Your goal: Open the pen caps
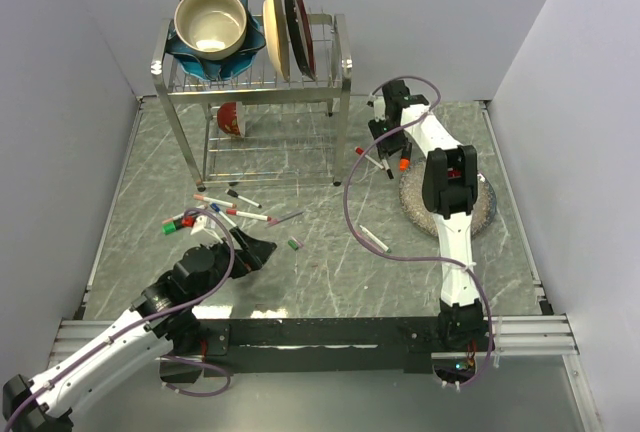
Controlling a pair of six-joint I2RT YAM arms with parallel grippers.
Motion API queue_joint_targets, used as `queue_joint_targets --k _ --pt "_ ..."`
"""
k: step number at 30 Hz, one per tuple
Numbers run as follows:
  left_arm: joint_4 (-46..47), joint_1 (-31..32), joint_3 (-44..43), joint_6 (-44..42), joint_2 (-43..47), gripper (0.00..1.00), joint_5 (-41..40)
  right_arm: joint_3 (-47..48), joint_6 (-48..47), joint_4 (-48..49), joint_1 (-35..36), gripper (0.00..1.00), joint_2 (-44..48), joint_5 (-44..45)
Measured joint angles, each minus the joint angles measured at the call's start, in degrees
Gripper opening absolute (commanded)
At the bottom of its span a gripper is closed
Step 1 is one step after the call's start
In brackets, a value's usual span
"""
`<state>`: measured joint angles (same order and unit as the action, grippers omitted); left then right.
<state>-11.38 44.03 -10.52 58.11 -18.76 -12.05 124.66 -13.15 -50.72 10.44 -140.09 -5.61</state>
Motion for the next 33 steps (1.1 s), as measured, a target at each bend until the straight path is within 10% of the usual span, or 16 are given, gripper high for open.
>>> queue_joint_targets --k 18,33 --pt "4.68 -0.02 1.25 1.07 -0.66 0.99 3.3 0.04 -0.17 -1.62 -0.09 0.04 -0.37 -1.68" --pt "21.51 -0.02 7.65 7.1 -0.63 0.99 14.67 -10.4 1.77 1.81 -0.09 0.0 12.22 -6.32"
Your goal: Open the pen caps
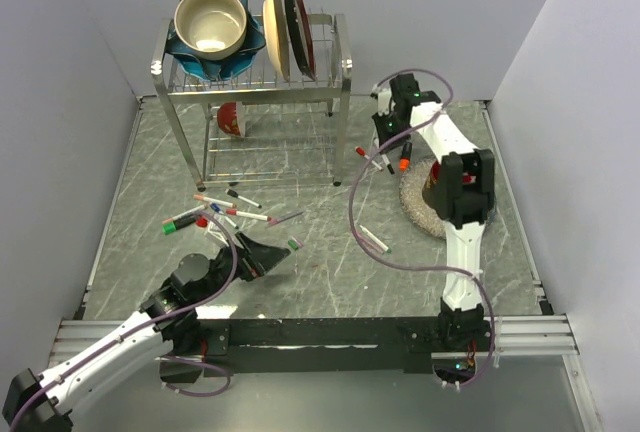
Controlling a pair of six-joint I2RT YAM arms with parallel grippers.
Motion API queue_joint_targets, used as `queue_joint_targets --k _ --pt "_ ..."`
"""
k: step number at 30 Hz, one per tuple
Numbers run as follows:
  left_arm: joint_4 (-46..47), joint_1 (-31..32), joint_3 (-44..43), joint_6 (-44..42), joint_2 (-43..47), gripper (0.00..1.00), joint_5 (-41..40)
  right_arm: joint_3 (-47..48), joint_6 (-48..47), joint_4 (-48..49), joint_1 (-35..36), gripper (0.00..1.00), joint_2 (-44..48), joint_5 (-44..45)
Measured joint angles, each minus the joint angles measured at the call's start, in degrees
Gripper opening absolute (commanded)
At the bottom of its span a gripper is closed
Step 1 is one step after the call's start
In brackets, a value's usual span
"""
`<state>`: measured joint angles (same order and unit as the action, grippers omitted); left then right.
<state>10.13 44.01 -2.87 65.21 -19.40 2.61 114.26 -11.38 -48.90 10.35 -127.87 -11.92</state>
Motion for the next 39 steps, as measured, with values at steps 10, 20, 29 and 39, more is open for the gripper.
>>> queue_joint_targets --k 10,20,29,39 --pt "11.28 0.09 0.02 2.16 -2.38 0.99 4.87 -31.23 7.5 16.76 -0.33 0.0 35.15 -13.81" --pt "22.64 9.73 -8.63 -0.52 -27.28 0.94 2.36 -80.76 36.57 56.39 -4.9 0.0 77.48 -32.83" --pt "28.55 15.26 -28.39 -7.21 -52.28 0.84 -1.38 -88.43 50.58 70.23 -7.41 0.0 83.14 -36.22" --pt "24.11 18.25 -40.19 -14.34 -64.04 0.74 -6.58 -88.56 54.25 72.96 -7.52 0.0 85.26 -38.64"
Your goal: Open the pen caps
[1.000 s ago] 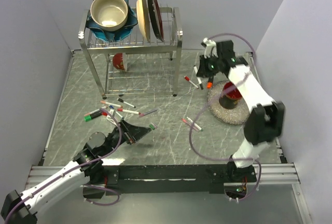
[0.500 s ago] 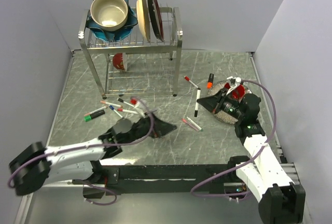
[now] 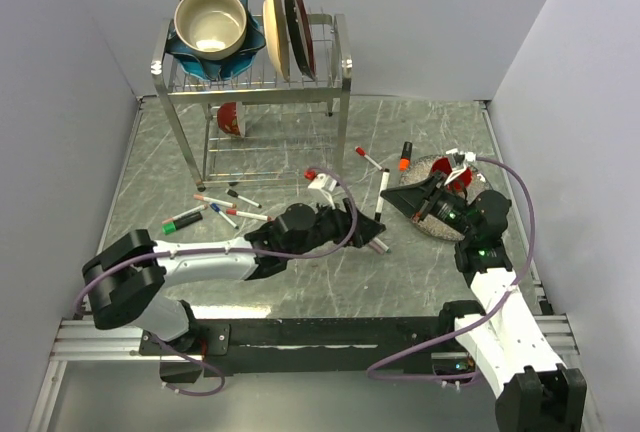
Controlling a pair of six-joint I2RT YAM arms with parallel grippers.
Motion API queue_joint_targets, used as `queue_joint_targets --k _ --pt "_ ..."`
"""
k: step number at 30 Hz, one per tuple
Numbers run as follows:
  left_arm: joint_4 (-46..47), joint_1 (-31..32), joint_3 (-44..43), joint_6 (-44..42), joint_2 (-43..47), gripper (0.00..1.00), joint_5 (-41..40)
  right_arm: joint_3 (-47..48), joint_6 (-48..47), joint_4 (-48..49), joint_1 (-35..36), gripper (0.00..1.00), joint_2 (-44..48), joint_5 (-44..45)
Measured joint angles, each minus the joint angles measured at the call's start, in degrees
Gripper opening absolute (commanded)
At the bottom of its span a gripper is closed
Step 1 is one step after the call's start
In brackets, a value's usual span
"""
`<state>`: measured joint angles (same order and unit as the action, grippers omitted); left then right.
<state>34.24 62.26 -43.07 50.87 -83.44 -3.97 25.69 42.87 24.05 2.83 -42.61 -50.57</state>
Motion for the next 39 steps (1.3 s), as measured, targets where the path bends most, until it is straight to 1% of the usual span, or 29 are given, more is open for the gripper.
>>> queue_joint_targets --k 4,5,7,8,10,11,13,15,16,17,18,21,24,25,28,33,35,37,38,39 --pt "-0.76 0.63 -3.48 -1.73 -1.57 0.65 -1.01 0.0 0.61 0.44 0.0 0.0 0.85 -0.35" --pt "-1.09 0.7 -4.17 -2.01 -1.92 0.59 -1.09 0.0 0.76 0.48 0.0 0.0 0.94 -0.42" --pt "-1.64 0.74 -5.35 -2.45 -2.71 0.51 -1.09 0.0 0.83 0.59 0.0 0.0 0.92 -0.59" --pt "-2.03 0.76 -5.77 -2.69 -3.06 0.4 -1.09 0.0 0.92 0.59 0.0 0.0 0.92 -0.63" --pt "-2.23 0.79 -6.1 -3.34 -3.52 0.24 -0.87 0.0 0.87 0.59 0.0 0.0 0.92 -0.92" --pt "-2.16 0.83 -6.14 -3.34 -3.56 0.11 -0.79 0.0 0.85 0.57 0.0 0.0 0.92 -0.92" --pt "-1.68 1.03 -6.16 -3.78 -3.56 0.01 0.13 -0.02 0.63 0.46 -0.11 0.0 0.85 -0.59" --pt "-1.09 1.66 -6.25 -3.91 -3.48 0.01 0.42 -0.15 0.79 0.31 -0.11 0.0 0.76 -0.74" --pt "-1.09 1.68 -6.23 -3.96 -3.48 0.01 0.44 -0.15 0.76 0.31 -0.11 0.03 0.79 -0.94" --pt "-1.11 1.62 -6.16 -4.0 -3.48 0.01 0.44 -0.15 0.44 0.33 -0.11 0.1 0.81 -0.94" --pt "-1.16 1.51 -6.01 -4.0 -3.39 0.01 0.44 -0.15 0.35 0.28 -0.15 0.31 0.81 -0.98" --pt "-1.4 1.2 -4.48 -3.76 -2.58 0.01 0.52 -0.15 -0.63 -0.15 -0.15 0.59 0.81 -1.18" --pt "-1.2 1.2 -1.53 -3.37 -1.16 0.01 1.09 -0.15 -1.66 -0.83 -0.13 0.7 0.81 -1.4" --pt "-1.2 1.22 -0.66 -3.23 -0.72 0.01 1.22 -0.15 -1.95 -1.01 -0.13 0.7 0.79 -1.55" --pt "-1.07 1.2 1.57 -3.13 0.09 0.01 2.1 -0.15 -2.93 -1.18 0.11 0.71 0.44 -2.03" --pt "-0.61 1.2 1.79 -3.17 0.11 0.01 3.89 -0.15 -4.96 -2.58 2.75 0.71 -1.73 -2.12" --pt "-0.66 1.22 1.55 -3.17 0.02 0.01 4.59 -0.13 -5.7 -3.41 3.93 0.69 -2.89 -2.08" --pt "-0.61 1.2 1.07 -3.17 -0.15 0.01 5.27 -0.11 -6.38 -4.15 4.85 0.56 -4.02 -2.03" --pt "-0.52 1.2 0.61 -3.17 -0.44 0.01 5.66 -0.09 -6.49 -4.42 5.35 0.46 -4.61 -2.1" --pt "-0.42 1.22 0.13 -3.19 -0.79 0.01 5.86 -0.09 -6.78 -4.44 5.66 0.22 -5.01 -2.12"
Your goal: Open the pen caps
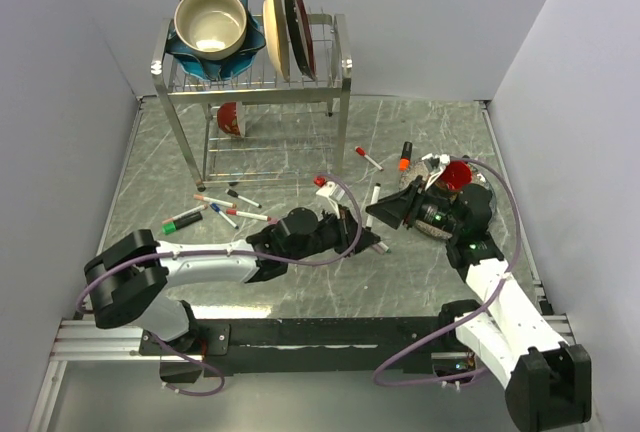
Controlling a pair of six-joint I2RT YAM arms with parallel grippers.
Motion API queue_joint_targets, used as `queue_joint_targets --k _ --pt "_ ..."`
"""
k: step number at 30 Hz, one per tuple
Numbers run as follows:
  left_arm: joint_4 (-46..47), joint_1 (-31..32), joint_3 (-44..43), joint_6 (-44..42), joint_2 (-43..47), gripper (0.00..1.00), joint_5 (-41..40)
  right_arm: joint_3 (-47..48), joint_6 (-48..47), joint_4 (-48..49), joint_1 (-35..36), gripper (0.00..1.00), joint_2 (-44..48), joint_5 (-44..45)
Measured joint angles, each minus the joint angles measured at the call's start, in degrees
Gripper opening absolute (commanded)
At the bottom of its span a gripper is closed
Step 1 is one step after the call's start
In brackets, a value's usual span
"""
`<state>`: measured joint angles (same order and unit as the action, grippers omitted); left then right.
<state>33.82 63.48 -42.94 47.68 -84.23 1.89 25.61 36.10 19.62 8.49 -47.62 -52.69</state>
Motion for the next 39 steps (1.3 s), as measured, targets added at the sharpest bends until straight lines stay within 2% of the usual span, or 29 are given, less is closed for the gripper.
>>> queue_joint_targets --k 1,2,7,11,16,19,23,26,28,31,34,36,39 --pt "0.09 0.0 -0.46 0.02 -0.39 0.01 0.28 0.0 -0.02 0.02 0.22 0.06 -0.33 -0.09" --pt "0.09 0.0 -0.74 0.02 -0.76 0.01 0.35 0.02 0.22 0.24 0.48 0.0 -0.66 -0.57" --pt "0.17 -0.15 -1.11 -0.24 -2.03 0.01 0.74 1.75 1.62 -1.31 0.26 0.0 -2.1 -2.25" --pt "4.83 -0.07 -1.62 -0.2 -1.81 0.01 -0.26 10.62 1.66 -9.81 -4.04 0.0 -5.29 -7.39" --pt "0.44 2.82 4.52 0.04 1.55 0.01 1.44 22.99 2.56 -5.49 -12.68 0.0 -8.66 -2.64" --pt "-3.39 3.74 9.18 0.24 3.26 0.01 1.64 24.59 4.02 -1.84 -13.79 0.0 -8.72 -1.14" --pt "-7.72 3.65 12.76 1.14 8.44 0.01 0.26 24.55 3.98 -2.01 -13.79 0.0 -9.6 0.02" --pt "-11.1 3.63 14.12 2.05 15.45 0.01 -2.91 24.06 -1.68 -5.46 -13.7 0.0 -9.81 -0.13" --pt "-14.43 3.65 15.28 3.5 21.4 0.01 -7.06 23.78 -8.87 -10.78 -12.96 0.0 -9.73 0.09" --pt "-19.8 3.61 17.88 6.91 29.83 0.01 -13.84 23.67 -23.71 -22.93 -6.91 0.0 -10.34 4.72" --pt "-25.44 3.41 21.4 10.73 36.02 0.01 -19.45 23.3 -33.59 -31.12 -0.37 0.0 -12.11 10.36" --pt "-29.7 2.97 23.8 13.57 38.56 0.01 -22.71 23.02 -39.47 -35.91 3.15 0.01 -14.25 13.99" --pt "-35.65 1.88 25.57 17.22 39.15 0.01 -25.94 22.99 -45.09 -40.02 4.42 0.04 -17.66 18.8"
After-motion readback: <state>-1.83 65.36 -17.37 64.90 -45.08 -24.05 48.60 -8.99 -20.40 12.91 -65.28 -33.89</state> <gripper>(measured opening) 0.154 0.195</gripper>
